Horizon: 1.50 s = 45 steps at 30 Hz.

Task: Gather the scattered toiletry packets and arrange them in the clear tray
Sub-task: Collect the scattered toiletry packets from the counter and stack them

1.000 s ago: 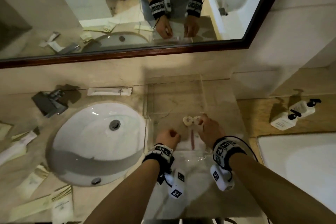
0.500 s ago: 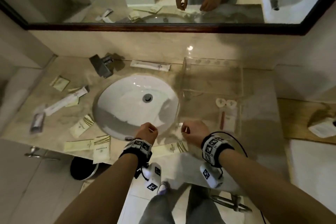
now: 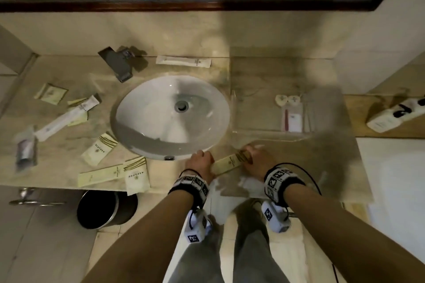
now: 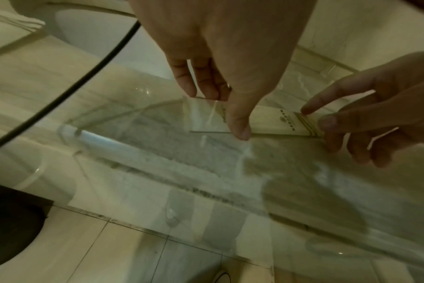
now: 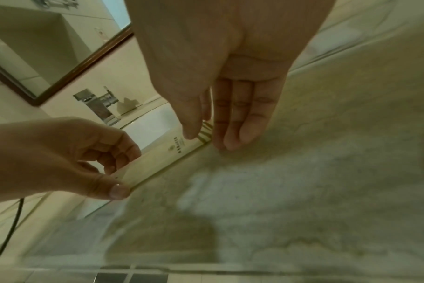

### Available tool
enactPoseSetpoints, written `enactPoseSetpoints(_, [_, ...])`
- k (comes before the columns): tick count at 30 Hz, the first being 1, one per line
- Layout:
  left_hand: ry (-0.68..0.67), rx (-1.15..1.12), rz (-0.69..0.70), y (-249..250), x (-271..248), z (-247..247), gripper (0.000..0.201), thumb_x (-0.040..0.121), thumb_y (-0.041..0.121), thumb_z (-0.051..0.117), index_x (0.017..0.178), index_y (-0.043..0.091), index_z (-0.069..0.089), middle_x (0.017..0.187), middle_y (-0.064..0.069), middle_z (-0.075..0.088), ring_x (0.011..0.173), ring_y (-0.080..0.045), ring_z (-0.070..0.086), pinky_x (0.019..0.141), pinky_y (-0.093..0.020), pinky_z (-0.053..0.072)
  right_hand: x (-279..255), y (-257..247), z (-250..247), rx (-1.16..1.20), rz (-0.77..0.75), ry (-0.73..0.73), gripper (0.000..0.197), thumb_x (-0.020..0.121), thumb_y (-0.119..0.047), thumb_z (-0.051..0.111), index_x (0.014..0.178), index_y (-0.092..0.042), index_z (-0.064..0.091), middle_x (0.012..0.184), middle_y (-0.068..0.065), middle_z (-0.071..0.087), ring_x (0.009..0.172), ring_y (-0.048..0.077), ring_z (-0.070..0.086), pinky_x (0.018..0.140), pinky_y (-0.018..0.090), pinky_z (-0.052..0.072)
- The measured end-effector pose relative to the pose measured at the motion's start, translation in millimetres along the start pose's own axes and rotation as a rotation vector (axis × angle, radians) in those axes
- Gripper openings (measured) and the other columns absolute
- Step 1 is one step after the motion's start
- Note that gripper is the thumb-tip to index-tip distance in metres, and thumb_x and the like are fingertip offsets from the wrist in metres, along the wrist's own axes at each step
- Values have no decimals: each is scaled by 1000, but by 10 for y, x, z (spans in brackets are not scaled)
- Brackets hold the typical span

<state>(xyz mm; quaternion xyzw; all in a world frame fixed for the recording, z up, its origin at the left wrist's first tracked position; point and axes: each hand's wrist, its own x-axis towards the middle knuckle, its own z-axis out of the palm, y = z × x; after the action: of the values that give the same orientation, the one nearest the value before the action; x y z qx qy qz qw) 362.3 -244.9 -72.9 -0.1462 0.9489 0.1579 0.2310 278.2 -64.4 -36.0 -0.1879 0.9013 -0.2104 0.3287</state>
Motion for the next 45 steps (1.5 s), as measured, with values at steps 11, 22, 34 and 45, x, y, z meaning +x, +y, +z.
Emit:
enactPoseSetpoints(11, [-180, -152, 14, -20, 9, -196, 22, 75, 30, 74, 93, 22, 64, 99, -3, 68, 91, -23, 63, 73, -27, 46, 11, 69, -51, -4, 85, -66, 21, 88, -32, 61, 90, -12, 66, 89, 8, 71, 84, 25, 67, 82, 41, 56])
enactPoseSetpoints(22, [53, -347, 73, 704, 704, -1208, 21, 82, 30, 73, 97, 15, 77, 90, -4, 76, 81, -19, 70, 73, -20, 52, 341, 555, -1274, 105, 110, 222, 20, 87, -20, 64, 69, -11, 66, 73, 10, 68, 72, 26, 65, 67, 30, 53])
enactPoseSetpoints(34, [1, 178, -29, 1099, 1321, -810, 21, 92, 34, 52, 103, 34, 70, 105, -2, 68, 108, -28, 50, 87, -40, 37, 859, 923, -1350, -12, 231, 81, 32, 92, -26, 55, 61, -18, 51, 63, 1, 60, 60, 16, 58, 59, 26, 48])
enactPoseSetpoints(45, [26, 354, -44, 1151, 1483, -901, 18, 86, 33, 58, 92, 25, 73, 95, 0, 71, 112, -27, 44, 93, -46, 30, 1093, 909, -1345, -49, 211, 36, 17, 85, -25, 61, 76, -14, 52, 65, 0, 57, 70, 21, 60, 61, 27, 45])
